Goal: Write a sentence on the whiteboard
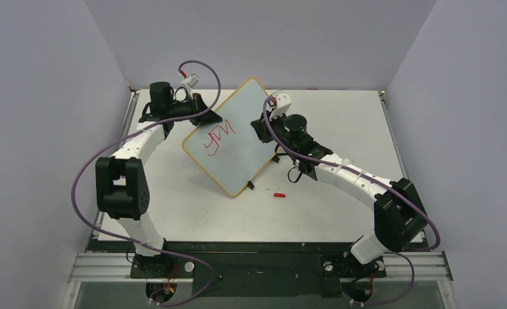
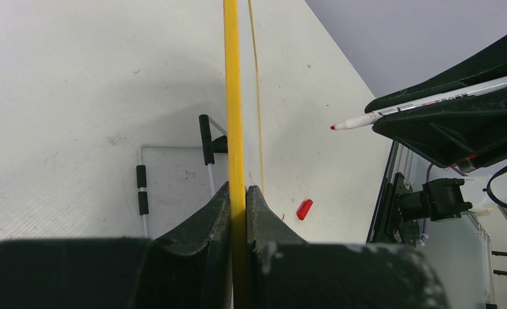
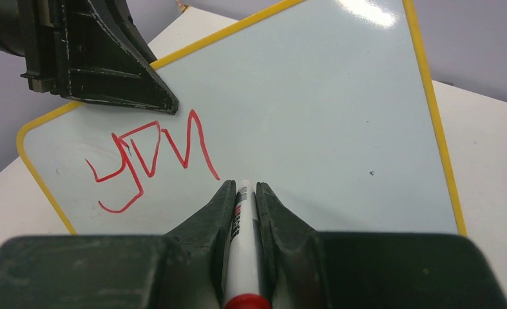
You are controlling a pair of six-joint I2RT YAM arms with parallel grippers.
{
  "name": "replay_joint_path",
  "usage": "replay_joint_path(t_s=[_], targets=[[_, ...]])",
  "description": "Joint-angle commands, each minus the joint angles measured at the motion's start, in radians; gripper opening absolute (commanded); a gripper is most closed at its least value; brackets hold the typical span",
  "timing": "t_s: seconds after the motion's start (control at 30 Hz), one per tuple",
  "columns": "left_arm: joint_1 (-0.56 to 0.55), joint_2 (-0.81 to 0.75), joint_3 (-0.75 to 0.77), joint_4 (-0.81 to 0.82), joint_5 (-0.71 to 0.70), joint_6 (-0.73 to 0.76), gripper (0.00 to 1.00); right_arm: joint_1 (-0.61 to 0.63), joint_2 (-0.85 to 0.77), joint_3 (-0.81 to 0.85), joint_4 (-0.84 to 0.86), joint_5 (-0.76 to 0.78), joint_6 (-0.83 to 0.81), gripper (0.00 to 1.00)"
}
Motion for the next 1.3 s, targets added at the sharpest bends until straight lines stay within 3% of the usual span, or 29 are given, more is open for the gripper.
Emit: replay_joint_path(t_s=[0.0, 1.27], targets=[[-0.01, 0.007, 0.019, 0.127, -0.033, 0.082, 0.0, -0.008, 0.008, -0.004, 0.091, -0.026, 0.026, 0.0], [-0.002, 0.043, 0.036, 0.141, -0.019, 0.072, 0.0, -0.006, 0.274, 0.298, 0.149, -0.11, 0.136, 0.0]])
